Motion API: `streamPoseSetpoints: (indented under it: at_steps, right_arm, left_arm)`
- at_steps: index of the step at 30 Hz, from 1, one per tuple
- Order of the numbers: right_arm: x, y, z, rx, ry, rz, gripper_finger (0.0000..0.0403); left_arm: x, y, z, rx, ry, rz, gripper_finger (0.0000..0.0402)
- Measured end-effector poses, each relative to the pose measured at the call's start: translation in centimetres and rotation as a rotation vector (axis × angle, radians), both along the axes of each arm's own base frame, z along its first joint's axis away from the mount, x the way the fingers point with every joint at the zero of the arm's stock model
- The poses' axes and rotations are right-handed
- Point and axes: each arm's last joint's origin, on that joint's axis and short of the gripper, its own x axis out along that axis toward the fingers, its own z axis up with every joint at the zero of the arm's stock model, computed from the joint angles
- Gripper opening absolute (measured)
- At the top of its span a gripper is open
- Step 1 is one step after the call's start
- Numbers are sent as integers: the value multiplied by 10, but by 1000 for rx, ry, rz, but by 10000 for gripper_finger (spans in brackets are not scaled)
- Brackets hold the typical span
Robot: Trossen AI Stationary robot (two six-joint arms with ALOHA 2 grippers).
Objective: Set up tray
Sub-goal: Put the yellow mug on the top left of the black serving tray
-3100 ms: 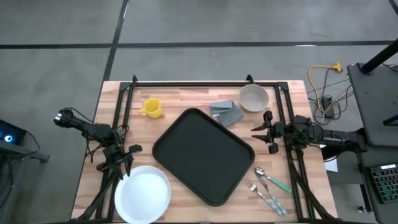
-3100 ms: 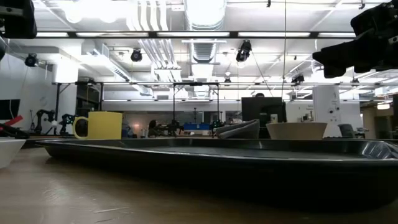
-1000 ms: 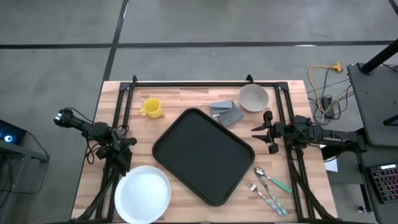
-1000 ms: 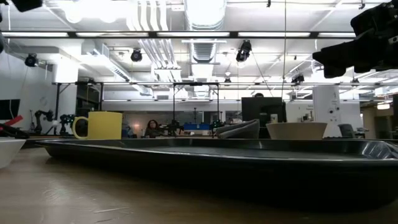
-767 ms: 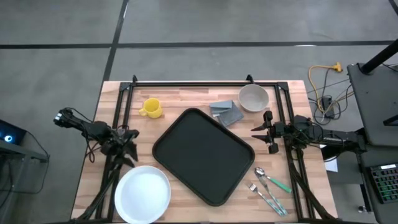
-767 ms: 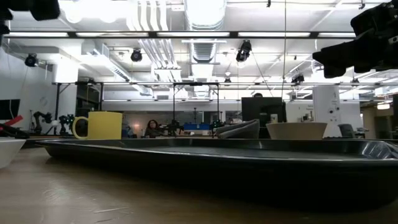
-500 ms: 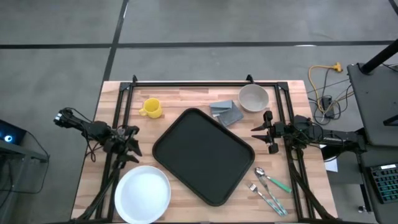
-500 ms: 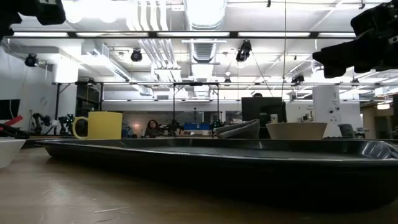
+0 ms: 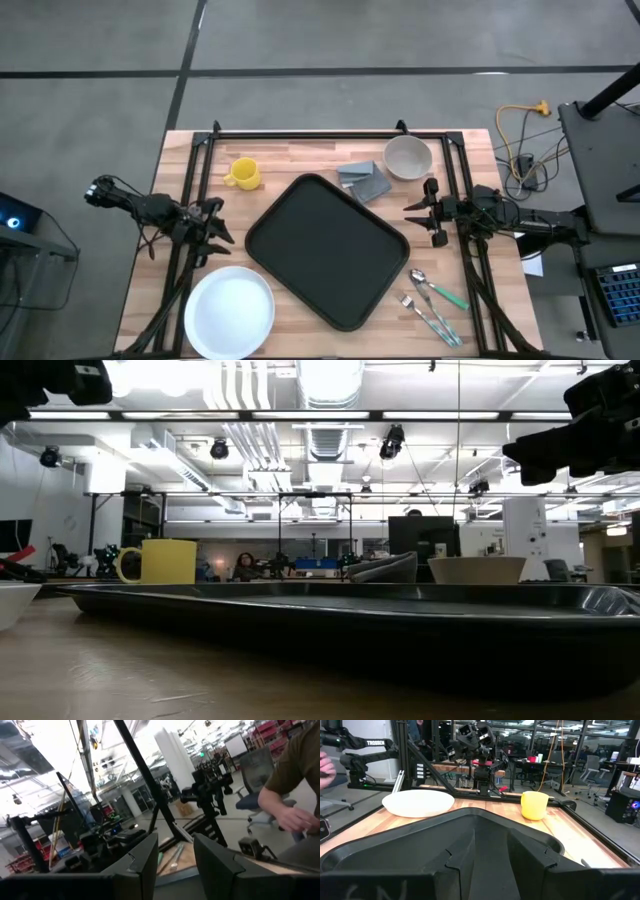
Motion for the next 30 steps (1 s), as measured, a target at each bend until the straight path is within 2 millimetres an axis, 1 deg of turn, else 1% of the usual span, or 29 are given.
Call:
streamPoseSetpoints:
  at_steps: [6,12,17,19,21,22,24,26,30]
  right_arm:
    - [0,0,0,0,1,0,107]
    - [0,0,0,0,0,0,107]
    - [0,0,0,0,0,0,107]
    - [0,0,0,0,0,0,107]
    - [0,0,0,0,1,0,107]
    - [0,0,0,0,1,0,107]
    - [0,0,0,0,1,0,107]
    - [0,0,0,0,1,0,107]
    - [0,0,0,0,1,0,107]
  left_arm:
    - [1,-1,-8,15,20,0,112]
    - [1,-1,-8,2,28,-4,112]
    - [3,2,-12,8,71,22,112]
    - [3,4,-11,1,80,-4,112]
    - [2,6,-7,12,68,-82,112]
    - [2,8,-4,12,62,-106,112]
    - [2,14,1,-6,88,-98,112]
    - [3,22,0,-23,126,-82,112]
    - [1,36,5,-17,99,-185,112]
